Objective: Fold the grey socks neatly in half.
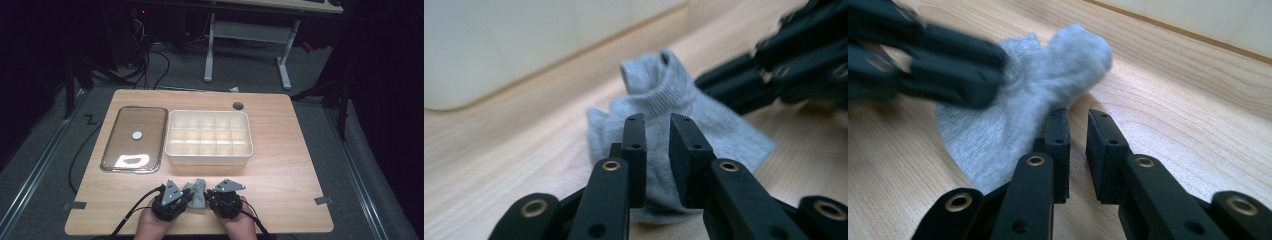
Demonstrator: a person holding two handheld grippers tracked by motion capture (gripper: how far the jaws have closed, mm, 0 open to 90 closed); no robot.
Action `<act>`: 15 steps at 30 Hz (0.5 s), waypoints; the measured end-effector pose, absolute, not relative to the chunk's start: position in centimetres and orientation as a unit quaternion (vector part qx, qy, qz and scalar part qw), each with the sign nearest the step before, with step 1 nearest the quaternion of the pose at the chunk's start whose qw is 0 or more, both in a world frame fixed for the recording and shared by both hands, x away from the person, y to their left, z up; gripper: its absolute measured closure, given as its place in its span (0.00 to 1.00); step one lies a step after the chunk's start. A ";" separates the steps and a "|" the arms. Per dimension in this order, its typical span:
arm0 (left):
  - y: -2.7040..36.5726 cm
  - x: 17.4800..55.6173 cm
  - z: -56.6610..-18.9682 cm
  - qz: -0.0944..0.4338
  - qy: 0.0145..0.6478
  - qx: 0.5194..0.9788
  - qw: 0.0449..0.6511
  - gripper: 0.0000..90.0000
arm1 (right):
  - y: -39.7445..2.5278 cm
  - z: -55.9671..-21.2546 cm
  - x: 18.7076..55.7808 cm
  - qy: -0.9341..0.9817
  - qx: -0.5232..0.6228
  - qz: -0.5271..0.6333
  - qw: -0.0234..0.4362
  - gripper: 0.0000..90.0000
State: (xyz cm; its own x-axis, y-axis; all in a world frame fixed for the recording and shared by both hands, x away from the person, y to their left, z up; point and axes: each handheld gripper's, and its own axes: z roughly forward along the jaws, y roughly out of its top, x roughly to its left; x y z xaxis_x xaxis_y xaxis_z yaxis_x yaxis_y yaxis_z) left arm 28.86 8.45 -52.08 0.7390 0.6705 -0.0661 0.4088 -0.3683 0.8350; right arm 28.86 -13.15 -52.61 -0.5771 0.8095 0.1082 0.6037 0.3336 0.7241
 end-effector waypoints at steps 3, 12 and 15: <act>8.4 29.0 -52.6 0.140 0.333 0.826 0.433 0.91 | -13.1 -52.7 28.9 0.807 0.437 0.372 0.140 0.91; 7.5 28.8 -53.1 0.158 0.328 0.830 0.422 0.94 | -12.1 -51.8 28.5 0.809 0.421 0.387 0.136 0.97; 7.3 28.7 -53.1 0.162 0.326 0.831 0.421 0.95 | -11.2 -51.4 28.6 0.813 0.409 0.392 0.132 1.00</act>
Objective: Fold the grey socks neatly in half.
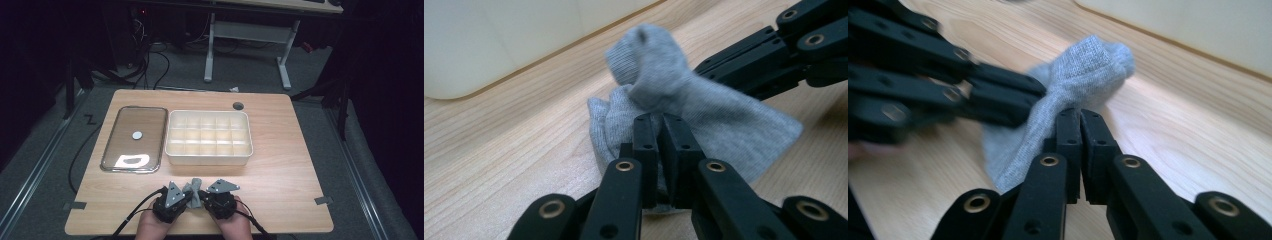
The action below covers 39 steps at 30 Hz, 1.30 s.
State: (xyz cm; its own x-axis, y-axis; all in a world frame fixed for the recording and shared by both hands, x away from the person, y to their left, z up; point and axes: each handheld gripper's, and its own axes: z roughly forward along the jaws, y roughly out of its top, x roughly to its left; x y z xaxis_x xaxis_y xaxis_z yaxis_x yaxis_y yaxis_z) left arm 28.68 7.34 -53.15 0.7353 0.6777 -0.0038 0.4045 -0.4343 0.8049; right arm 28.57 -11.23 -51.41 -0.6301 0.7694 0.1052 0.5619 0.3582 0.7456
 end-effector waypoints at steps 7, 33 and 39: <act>7.6 28.8 -53.1 0.156 0.328 0.830 0.424 0.94 | -10.3 -50.8 28.7 0.817 0.396 0.395 0.141 1.00; 8.5 29.4 -52.6 0.154 0.354 0.833 0.396 0.94 | -10.8 -50.9 28.6 0.815 0.401 0.395 0.139 0.98; 6.8 29.4 -52.8 0.144 0.341 0.835 0.408 0.97 | -11.3 -50.6 28.8 0.814 0.406 0.387 0.151 0.98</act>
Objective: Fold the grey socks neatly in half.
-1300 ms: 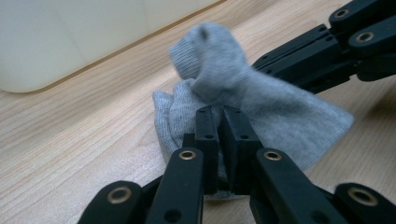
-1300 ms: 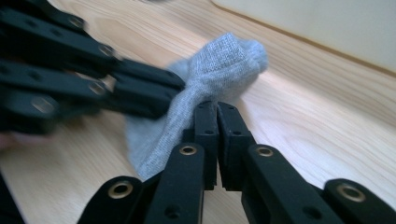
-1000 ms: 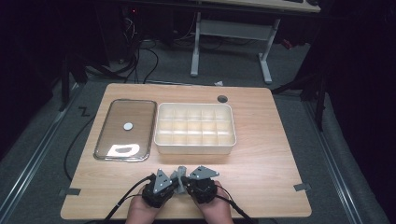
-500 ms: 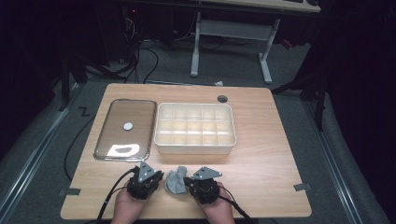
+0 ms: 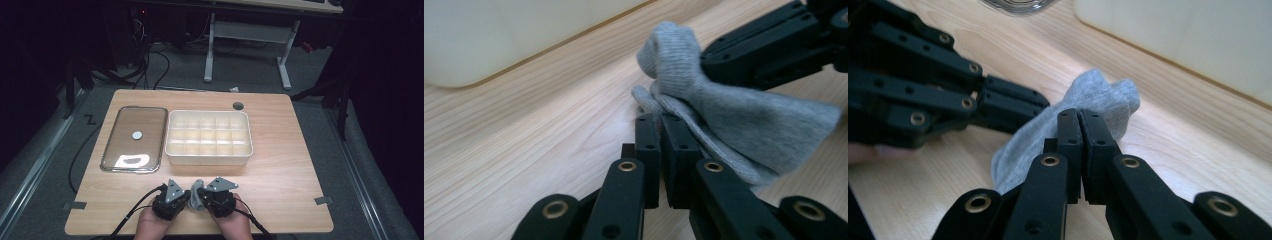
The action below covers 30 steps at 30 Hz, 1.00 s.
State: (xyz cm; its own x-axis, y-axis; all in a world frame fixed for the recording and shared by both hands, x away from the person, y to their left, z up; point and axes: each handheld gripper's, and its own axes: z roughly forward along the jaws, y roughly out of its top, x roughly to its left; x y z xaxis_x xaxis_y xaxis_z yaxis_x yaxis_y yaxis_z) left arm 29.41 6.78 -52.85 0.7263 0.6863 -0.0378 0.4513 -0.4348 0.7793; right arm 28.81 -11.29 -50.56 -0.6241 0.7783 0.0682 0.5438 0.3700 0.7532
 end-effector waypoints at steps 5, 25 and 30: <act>5.3 29.4 -52.9 0.146 0.319 0.843 0.408 1.00 | -12.3 -50.2 29.1 0.810 0.415 0.383 0.159 0.99; 8.1 29.2 -50.3 0.150 0.314 0.812 0.468 0.98 | -12.0 -52.2 27.7 0.818 0.384 0.393 0.171 1.00; 6.6 29.4 -49.0 0.136 0.298 0.809 0.488 0.99 | -12.1 -52.5 27.6 0.814 0.383 0.402 0.170 1.00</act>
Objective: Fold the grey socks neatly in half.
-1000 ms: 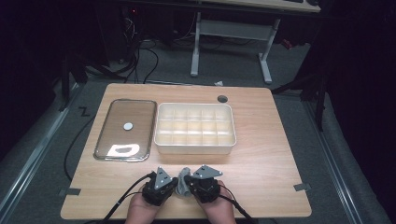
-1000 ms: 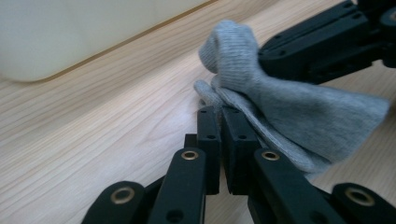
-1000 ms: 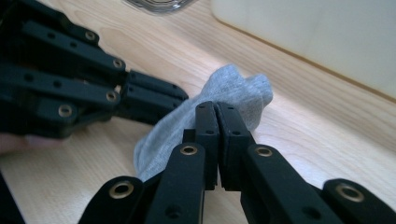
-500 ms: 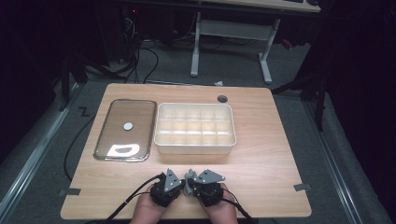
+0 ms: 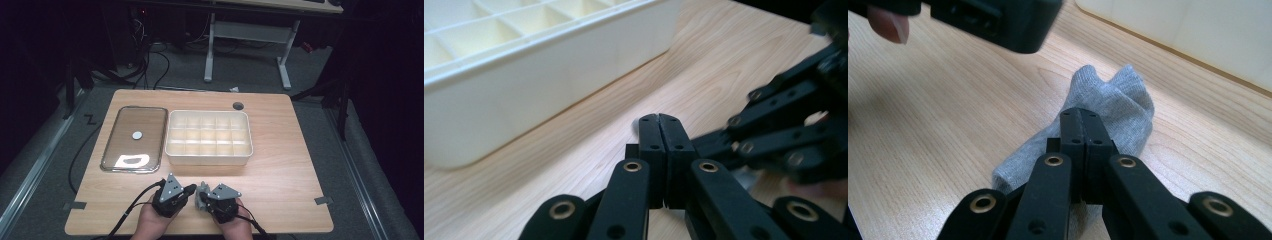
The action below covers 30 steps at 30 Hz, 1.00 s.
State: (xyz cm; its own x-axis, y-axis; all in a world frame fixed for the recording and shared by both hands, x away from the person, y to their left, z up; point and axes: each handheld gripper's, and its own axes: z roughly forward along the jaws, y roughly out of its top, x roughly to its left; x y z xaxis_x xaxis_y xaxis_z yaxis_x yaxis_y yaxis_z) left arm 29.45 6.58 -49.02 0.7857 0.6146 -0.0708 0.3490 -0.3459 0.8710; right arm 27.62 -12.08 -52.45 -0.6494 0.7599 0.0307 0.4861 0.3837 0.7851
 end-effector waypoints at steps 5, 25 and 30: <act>4.3 30.2 -48.7 0.110 0.291 0.816 0.488 1.00 | -12.1 -52.5 27.6 0.815 0.378 0.406 0.169 1.00; 4.9 32.0 -52.0 0.110 0.318 0.829 0.446 1.00 | -12.7 -51.7 27.2 0.807 0.370 0.426 0.171 1.00; 5.1 32.0 -52.3 0.114 0.317 0.828 0.449 1.00 | -12.7 -50.6 25.3 0.818 0.347 0.432 0.155 1.00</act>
